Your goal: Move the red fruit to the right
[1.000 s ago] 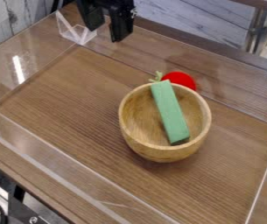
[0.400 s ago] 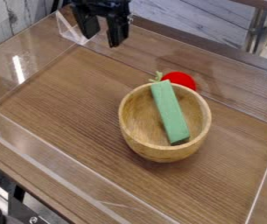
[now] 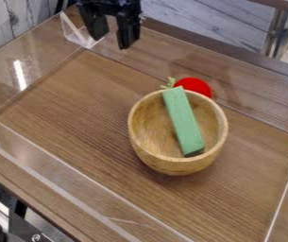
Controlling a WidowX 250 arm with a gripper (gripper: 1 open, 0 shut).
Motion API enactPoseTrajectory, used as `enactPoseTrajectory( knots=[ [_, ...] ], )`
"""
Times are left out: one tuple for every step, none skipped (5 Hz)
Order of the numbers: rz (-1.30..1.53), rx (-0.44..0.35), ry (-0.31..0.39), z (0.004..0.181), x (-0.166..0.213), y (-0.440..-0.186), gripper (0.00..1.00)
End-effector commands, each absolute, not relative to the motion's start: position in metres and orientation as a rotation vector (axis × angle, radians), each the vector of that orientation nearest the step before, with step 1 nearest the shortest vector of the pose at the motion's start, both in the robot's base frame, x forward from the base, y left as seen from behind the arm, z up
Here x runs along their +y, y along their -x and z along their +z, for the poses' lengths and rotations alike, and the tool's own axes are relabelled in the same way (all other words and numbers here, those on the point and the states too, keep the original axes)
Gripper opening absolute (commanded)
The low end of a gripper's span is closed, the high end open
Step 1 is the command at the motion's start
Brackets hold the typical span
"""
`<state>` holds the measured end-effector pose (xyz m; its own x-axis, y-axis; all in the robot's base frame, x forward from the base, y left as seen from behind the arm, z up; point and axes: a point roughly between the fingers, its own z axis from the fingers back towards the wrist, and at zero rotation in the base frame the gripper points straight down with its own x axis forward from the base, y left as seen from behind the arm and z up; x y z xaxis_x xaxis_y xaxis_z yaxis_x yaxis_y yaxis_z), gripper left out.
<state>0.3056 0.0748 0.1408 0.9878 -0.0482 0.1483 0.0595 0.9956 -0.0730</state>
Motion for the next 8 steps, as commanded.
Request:
enactPoseTrajectory(
  knots=[
    [0.005,-0.216,0.042,0.164,0.061,-0.310,1.00],
    [0.048,-0.208,0.044,0.162,0.052,-0.306,1.00],
    [0.023,-0.213,0.037,0.159,0.063,-0.309,1.00],
    [0.012,-0.219,0.031,0.156,0.073,-0.309,1.00],
    [0.071,-0.219,0.025,0.147,0.072,-0.309,1.00],
    [0.113,-0.223,0.016,0.139,0.072,-0.315,1.00],
    [0.066,-0.236,0.004,0.150,0.074,-0.316,1.00],
    [0.031,-0.247,-0.002,0.164,0.077,-0.317,1.00]
  ],
)
